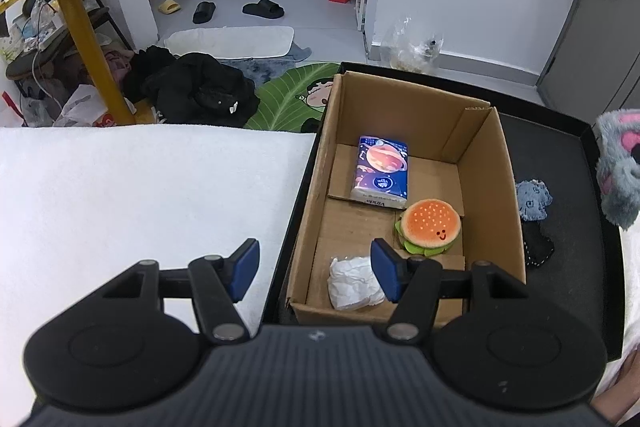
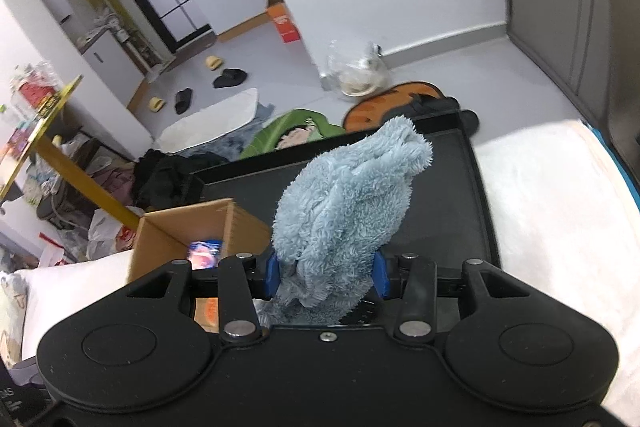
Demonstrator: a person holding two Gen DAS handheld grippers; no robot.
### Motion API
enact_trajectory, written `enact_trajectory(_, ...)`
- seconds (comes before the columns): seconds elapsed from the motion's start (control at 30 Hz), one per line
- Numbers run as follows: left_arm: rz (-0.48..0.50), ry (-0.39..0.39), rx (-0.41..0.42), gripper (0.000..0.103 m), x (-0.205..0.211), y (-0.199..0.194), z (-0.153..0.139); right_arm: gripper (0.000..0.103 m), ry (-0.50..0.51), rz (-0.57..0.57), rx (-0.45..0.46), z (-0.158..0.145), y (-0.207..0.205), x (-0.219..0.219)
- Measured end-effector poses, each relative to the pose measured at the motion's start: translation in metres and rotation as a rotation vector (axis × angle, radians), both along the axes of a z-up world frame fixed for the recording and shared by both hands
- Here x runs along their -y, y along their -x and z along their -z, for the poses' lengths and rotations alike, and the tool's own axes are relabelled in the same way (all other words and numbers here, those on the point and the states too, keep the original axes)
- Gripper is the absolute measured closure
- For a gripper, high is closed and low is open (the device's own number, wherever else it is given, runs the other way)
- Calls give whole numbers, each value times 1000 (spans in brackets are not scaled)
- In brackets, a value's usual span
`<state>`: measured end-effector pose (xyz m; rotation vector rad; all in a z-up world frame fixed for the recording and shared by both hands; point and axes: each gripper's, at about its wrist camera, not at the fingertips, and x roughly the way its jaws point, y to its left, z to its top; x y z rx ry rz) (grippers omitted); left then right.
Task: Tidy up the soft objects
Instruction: 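Carry the grey fluffy plush with the right gripper and release it into the box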
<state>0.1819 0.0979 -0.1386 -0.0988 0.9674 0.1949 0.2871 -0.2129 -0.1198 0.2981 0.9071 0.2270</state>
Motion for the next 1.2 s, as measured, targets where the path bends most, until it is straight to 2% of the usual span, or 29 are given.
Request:
enact_trajectory(0.63, -35, 123, -6, 43, -24, -2, 9, 60, 28, -128, 33, -21, -10, -76)
enact_trajectory(0.97, -44, 158, 14, 44, -33, 0, 11, 59, 83, -252, 73, -28, -6, -120)
enact_trajectory(1.2, -57, 196, 27, 52, -39, 2, 11, 59, 111, -324, 62, -23, -4, -146)
